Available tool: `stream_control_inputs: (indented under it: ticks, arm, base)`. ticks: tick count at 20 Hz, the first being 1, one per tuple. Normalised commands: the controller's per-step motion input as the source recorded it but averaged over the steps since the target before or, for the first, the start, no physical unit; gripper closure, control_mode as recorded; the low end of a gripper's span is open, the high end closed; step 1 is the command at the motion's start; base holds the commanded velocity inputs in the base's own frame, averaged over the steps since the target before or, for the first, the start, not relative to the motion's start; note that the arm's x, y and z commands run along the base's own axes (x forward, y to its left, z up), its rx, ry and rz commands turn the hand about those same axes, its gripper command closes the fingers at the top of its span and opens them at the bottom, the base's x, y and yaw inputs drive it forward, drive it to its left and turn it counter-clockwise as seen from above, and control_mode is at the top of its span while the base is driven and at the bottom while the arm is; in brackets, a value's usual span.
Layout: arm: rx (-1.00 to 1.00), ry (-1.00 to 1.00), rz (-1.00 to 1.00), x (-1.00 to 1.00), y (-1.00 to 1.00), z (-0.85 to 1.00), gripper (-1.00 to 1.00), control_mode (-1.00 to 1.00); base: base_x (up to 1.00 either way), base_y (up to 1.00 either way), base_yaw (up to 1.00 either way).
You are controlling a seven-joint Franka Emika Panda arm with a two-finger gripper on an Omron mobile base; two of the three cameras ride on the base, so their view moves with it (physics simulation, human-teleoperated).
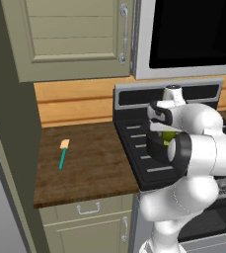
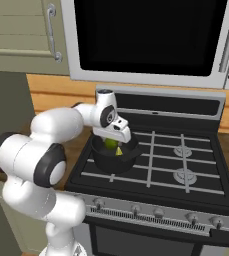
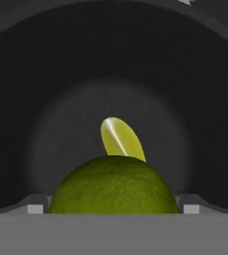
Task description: Put the lemon wedge and lime in the pot. Retrieve the spatula and lightly stir the vegetables in the pot.
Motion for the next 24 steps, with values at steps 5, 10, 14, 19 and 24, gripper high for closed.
stream_control_inputs:
  ticks: [5,10,14,19,24]
  arm:
    - [0.00,0.02,-0.01,0.16,-0.05,-0.28,1.00,-1.00]
    - [0.00,0.00,0.00,0.06,-0.08,-0.24,-1.00,-1.00]
    - [0.00,0.00,0.00,0.01,-0.15,-0.16,-1.00,-1.00]
    - [0.00,0.00,0.00,0.00,-0.08,-0.07,-1.00,-1.00]
    - [0.00,-0.02,0.00,0.00,0.00,0.00,-1.00,-1.00]
  base:
    - [0.00,0.00,0.00]
    - [0.00,0.00,0.00]
    - [0.00,0.00,0.00]
    - [0.00,0.00,0.00]
    - [0.00,0.00,0.00]
